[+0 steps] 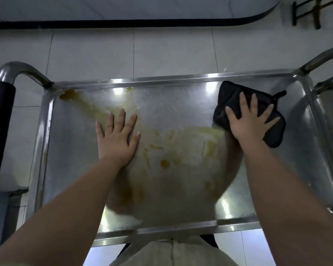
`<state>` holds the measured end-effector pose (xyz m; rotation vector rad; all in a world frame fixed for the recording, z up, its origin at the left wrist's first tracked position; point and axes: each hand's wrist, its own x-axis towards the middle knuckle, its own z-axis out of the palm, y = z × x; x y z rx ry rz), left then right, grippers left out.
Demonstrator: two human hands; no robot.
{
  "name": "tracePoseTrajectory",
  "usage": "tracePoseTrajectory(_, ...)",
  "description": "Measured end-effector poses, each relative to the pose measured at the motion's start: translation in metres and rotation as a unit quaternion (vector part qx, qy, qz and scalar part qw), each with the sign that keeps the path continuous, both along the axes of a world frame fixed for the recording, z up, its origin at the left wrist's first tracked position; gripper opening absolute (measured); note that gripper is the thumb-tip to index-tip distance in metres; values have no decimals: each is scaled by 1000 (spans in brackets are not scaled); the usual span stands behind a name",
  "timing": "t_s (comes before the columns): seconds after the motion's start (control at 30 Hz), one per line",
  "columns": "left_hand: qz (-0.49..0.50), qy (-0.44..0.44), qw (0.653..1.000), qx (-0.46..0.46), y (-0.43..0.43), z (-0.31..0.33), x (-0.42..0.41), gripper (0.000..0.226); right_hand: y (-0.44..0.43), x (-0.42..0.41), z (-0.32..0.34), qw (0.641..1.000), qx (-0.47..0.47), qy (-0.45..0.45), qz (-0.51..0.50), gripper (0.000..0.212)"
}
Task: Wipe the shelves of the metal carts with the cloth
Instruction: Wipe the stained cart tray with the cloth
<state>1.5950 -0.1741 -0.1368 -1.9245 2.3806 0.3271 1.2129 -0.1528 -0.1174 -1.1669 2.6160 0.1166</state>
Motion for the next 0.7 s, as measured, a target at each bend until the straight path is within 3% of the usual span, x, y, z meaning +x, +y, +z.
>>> tracePoseTrajectory(0.07, -7, -2, 1000, -1, 0, -1, -2, 58, 0, 30, -1, 1000, -8, -1, -1, 79)
tracePoseTrajectory(0.23, -6, -8, 1000, 3, -3, -1, 0, 59, 16, 186, -8, 971, -32, -14, 236, 75)
tracePoseTrajectory(0.33, -6, -5, 1000, 5, -2, 0, 0, 59, 26, 189, -7, 958, -30, -32, 283, 74)
tracePoseTrajectory(0.4, -8, 5, 1000, 7, -2, 2, 0, 59, 29, 144, -9, 968, -41, -18, 247, 75)
tracePoseTrajectory(0.57, -5, 2, 1000, 8, -1, 1, -2, 59, 64, 15, -1, 999, -3, 3, 48, 80)
tracePoseTrajectory(0.7, 0, -5, 1000, 8, -1, 1, -3, 57, 61, 49, -2, 1000, -13, 4, 28, 77)
